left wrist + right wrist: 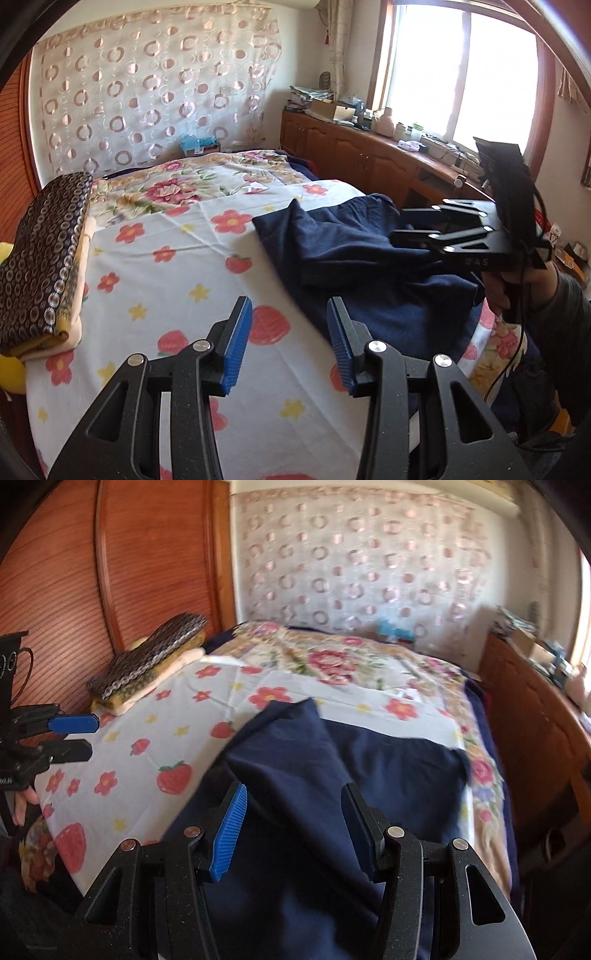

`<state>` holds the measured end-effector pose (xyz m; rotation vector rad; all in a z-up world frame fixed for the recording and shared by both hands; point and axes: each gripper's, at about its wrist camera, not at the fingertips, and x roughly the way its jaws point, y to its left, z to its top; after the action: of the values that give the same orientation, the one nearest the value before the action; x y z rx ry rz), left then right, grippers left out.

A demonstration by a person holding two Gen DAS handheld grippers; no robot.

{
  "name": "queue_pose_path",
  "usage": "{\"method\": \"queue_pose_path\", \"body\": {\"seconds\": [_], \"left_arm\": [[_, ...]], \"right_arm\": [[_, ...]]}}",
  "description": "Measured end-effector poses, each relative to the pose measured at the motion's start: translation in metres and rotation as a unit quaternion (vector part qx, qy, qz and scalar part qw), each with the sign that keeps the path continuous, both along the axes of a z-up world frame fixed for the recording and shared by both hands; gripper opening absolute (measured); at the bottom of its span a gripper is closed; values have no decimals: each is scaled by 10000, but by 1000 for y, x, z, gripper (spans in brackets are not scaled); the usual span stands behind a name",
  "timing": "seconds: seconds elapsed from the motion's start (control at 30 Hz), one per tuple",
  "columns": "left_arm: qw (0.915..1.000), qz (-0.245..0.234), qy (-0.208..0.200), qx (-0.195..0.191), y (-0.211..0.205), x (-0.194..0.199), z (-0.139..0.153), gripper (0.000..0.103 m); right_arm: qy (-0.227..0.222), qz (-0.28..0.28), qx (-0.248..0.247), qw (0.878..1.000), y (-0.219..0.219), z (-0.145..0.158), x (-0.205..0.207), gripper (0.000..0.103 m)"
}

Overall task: Fold small clothes
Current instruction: 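Withdraw the left tool while the right tool presses the folded shirt flat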

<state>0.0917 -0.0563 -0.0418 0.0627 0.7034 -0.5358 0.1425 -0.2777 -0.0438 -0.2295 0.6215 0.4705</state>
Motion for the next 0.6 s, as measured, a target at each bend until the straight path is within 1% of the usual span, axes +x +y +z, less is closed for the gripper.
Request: {"method": "queue_pose_path", "body": {"seconds": [0.1,0.23,0.43,0.5,0.53,0.57,0.6], "left_arm": [[10000,44,30,7,4,-1,-5,43],[9999,69,125,-5,6,1,-13,43],[9997,67,221,-36,9,1,-22,43],[9997,55,231,-46,8,0,-23,43],[9997,49,234,-51,8,0,-23,43],[9997,42,233,-58,8,-1,-22,43],[9997,35,233,-62,8,-2,-22,43]], "right_arm": [[137,222,-231,9994,13,-1,13,55],[536,584,-478,9957,27,-10,30,55],[879,671,-1096,9878,44,-31,58,55],[949,663,-1111,9870,41,-34,64,55],[947,666,-1084,9873,38,-33,65,51],[912,670,-1064,9879,34,-31,64,31],[824,641,-1075,9887,32,-29,64,20]]}}
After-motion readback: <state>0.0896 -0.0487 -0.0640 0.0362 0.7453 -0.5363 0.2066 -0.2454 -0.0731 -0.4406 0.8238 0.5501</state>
